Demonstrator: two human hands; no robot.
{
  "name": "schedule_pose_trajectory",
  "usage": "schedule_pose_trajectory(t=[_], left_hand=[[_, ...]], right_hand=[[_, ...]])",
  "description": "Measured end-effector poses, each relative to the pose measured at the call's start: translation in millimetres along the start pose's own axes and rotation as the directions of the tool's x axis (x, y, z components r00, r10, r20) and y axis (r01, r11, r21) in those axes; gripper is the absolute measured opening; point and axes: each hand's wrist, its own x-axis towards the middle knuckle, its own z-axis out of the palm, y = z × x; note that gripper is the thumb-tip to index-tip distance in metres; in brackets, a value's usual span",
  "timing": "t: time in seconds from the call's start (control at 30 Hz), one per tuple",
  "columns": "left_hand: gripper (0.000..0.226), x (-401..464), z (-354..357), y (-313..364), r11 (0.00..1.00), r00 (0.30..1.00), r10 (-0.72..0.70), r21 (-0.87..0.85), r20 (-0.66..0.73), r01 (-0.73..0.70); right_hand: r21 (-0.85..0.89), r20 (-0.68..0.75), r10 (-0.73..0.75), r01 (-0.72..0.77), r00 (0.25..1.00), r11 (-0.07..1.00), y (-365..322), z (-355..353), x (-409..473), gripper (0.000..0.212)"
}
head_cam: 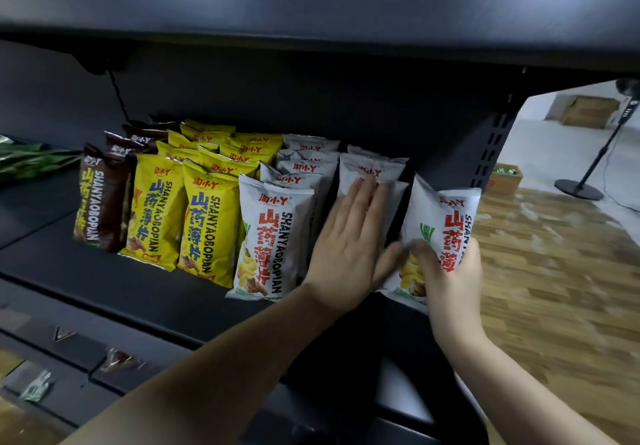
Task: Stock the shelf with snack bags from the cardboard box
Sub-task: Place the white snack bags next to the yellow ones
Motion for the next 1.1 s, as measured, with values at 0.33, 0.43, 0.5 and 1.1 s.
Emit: schedule_pose_trajectory(t=[0.33,0.43,0.5,1.1], left_hand=[[0.090,-42.8,-16.1,6.8,0.984,0.952,-0.177,0.046,0.251,0.171],[0.082,-40.8,-16.3,3.7,0.924,0.906,-0.286,-0.162,0.311,0.347],[0.081,-39.7,-18.3,4.9,0.870,0.891,-0.360,-0.246,0.278,0.428],[0.102,-42.8,31.3,2.4,0.855,0.862,-0.504,-0.105,0.059,0.507]], right_hand=[[0.147,0.228,0.120,-0.156,0.966,0.977,-20.1,20.7,-14.2,0.031],[0.092,0.373,0.205,-0.256,0.905,0.962,-18.3,27.0,-9.0,0.041],[0.039,0.416,0.254,-0.296,0.873,0.954,-17.8,32.1,-6.3,0.053],[-0.305,0.114,0.060,-0.022,0.992,0.952,8.6,72.0,8.2,0.053]])
